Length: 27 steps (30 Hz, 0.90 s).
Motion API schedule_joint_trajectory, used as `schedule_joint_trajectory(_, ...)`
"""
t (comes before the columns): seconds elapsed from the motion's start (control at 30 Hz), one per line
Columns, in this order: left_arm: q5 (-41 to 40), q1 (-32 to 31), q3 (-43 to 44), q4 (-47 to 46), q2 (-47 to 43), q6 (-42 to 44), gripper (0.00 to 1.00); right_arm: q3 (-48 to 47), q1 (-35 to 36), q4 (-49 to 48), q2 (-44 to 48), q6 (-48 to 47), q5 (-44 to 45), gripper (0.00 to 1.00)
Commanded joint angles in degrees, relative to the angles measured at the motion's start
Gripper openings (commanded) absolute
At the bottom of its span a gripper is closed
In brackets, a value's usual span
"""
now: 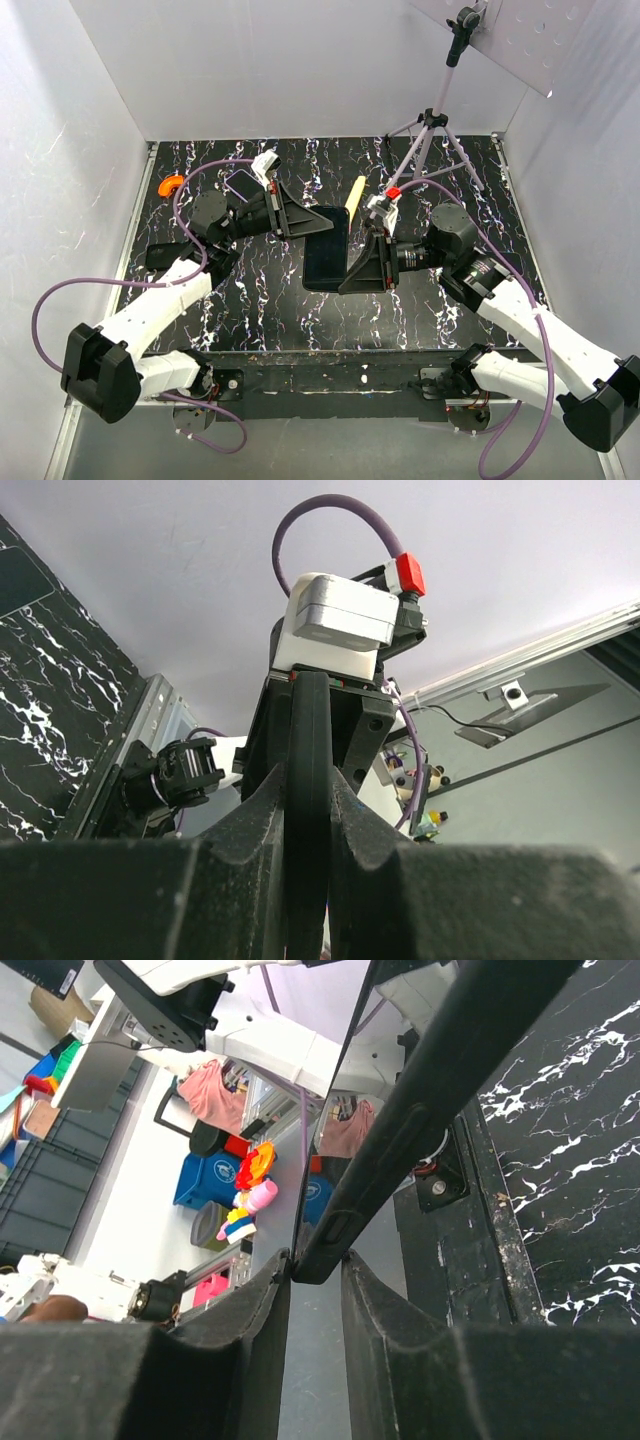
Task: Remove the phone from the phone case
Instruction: Adjust the phone, then remove the phone case from the phone.
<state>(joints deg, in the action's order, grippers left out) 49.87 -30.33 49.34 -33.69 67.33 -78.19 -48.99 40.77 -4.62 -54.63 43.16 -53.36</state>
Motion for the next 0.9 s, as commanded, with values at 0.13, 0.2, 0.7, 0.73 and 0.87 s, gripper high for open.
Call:
schedule_joint_trajectory(0.13,-3.7,0.0,2.4,3.4,-4.9,-4.2,0.0,-4.6,4.0,0.2,-0.8,-7.3,1.7,0.1)
schedule_joint_trajectory(0.2,-3.1,0.0,1.5,0.8,-4.1,-7.7,0.0,-5.8,6.4,2.7,-0.2,-13.5,5.4,0.01)
schedule_joint_trajectory(0.7,-2.1,-0.3,-6.5,-24.8,0.7,-30.4,0.0,-27.6,17.6,26.5,-8.7,-46.7,28.2,0.01)
schedule_joint_trajectory(0.73,-2.1,-0.3,-6.6,-24.8,0.8,-30.5,0.0,-29.0,17.9,27.6,-9.7,-47.5,28.7,0.01)
schedule_joint_trajectory(0.87,-3.3,-0.3,-8.3,-23.9,0.0,-30.5,0.0,-33.4,19.3,30.3,-12.1,-50.0,32.6,0.01)
